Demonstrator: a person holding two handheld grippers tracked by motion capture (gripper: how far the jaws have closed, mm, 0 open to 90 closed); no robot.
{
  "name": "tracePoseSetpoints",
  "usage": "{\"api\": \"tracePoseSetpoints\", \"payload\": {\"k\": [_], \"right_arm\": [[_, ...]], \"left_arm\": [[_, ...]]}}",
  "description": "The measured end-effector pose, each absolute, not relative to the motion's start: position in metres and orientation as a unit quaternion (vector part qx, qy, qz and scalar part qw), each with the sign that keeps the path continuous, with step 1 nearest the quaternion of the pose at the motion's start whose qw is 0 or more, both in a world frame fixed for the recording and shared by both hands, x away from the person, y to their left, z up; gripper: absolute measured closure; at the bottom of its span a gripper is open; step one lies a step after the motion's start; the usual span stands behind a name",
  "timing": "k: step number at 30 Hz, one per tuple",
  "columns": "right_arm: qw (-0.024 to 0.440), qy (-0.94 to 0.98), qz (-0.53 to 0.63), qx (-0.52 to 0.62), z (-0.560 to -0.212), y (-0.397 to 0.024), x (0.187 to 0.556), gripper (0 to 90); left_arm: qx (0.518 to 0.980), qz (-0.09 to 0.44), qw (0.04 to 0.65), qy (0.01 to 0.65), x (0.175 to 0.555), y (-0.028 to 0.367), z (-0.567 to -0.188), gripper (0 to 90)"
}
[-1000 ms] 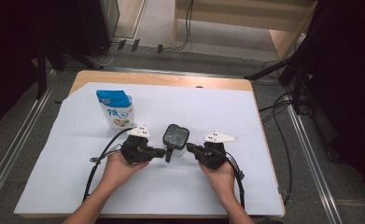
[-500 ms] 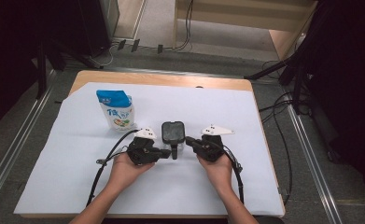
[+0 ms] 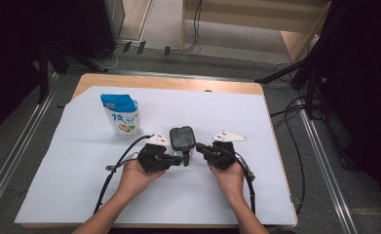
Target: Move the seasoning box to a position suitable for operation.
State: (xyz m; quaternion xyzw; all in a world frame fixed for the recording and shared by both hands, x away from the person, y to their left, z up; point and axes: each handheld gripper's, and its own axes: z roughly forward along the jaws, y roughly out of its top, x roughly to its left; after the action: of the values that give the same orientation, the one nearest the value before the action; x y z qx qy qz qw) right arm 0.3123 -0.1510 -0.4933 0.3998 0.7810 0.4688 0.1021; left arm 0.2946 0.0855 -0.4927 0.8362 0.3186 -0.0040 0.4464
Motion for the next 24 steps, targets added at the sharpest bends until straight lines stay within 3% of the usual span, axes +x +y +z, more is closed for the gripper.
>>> {"api": "tracePoseSetpoints", "payload": {"k": [6, 24], "right_arm": [[0.097, 0.782, 0.469, 0.399, -0.492, -0.155, 0.305, 90.0], [0.058, 0.8, 0.479, 0.357, -0.483, -0.139, 0.269, 90.0]], "left_arm": [[0.838, -0.014, 0.446, 0.314, 0.296, 0.083, -0.493, 90.0], [0.834, -0.019, 0.439, 0.333, 0.297, 0.134, -0.476, 85.6]]}}
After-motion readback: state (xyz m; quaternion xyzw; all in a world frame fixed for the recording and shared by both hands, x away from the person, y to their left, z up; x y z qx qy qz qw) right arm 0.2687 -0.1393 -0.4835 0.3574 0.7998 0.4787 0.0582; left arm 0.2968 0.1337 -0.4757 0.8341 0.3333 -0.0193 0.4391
